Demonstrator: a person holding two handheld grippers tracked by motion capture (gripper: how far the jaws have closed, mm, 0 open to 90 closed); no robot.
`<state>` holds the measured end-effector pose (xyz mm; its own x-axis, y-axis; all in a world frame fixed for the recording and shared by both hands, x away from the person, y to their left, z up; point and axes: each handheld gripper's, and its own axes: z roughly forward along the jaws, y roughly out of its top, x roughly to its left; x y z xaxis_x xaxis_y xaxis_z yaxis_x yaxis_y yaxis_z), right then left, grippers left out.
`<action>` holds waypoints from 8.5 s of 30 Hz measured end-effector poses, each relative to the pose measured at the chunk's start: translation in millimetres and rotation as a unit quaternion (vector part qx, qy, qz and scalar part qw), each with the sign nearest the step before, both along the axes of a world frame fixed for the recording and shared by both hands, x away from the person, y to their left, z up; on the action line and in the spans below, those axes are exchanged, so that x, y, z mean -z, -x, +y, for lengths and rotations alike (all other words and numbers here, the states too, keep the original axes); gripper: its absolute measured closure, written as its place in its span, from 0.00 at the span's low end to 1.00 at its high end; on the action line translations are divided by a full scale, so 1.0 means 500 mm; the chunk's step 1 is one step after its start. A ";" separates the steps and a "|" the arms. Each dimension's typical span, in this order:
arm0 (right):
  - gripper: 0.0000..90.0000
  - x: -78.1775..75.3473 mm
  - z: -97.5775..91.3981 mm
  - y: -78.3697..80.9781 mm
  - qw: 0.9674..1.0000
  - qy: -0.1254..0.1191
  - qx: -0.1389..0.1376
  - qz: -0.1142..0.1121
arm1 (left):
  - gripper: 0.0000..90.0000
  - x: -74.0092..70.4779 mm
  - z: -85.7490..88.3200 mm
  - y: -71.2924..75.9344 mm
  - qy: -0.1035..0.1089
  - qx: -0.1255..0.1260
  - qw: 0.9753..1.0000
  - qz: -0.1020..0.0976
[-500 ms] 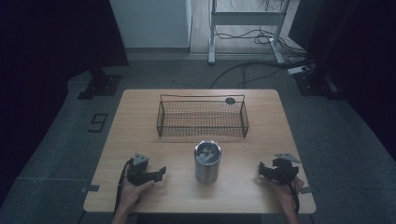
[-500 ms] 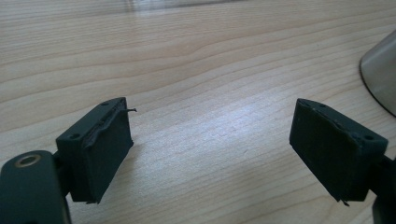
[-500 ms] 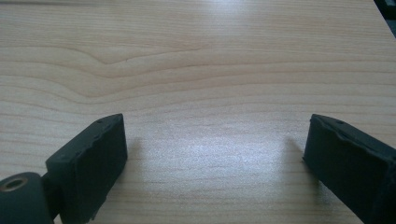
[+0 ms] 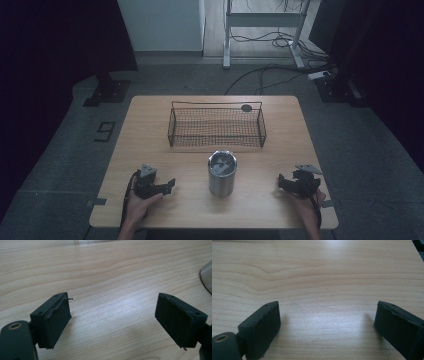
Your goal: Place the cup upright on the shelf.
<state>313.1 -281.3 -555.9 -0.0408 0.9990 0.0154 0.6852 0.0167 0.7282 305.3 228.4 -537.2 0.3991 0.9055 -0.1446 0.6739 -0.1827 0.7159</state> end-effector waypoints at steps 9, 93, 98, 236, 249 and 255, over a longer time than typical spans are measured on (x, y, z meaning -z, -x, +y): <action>0.08 0.000 -0.002 0.002 1.000 -0.001 0.007 -0.002 | 0.15 -0.002 0.002 0.001 0.001 -0.003 1.000 -0.003; 0.13 -0.001 -0.011 0.001 1.000 0.001 0.020 -0.005 | 0.05 -0.115 -0.188 0.037 0.081 0.153 0.984 -0.042; 0.13 -0.001 -0.011 0.001 1.000 0.001 0.021 -0.005 | 0.04 -0.115 -0.215 0.036 0.076 0.165 0.982 -0.041; 0.14 -0.001 -0.015 0.000 1.000 0.000 0.030 -0.006 | 0.05 -0.209 -0.250 -0.015 0.081 0.181 0.960 -0.198; 0.14 -0.001 -0.015 0.000 1.000 0.001 0.030 -0.007 | 0.05 -0.228 -0.238 -0.038 0.080 0.170 0.960 -0.205; 0.14 -0.001 -0.015 0.000 1.000 0.001 0.030 -0.007 | 0.05 -0.234 -0.235 -0.049 0.087 0.166 0.961 -0.204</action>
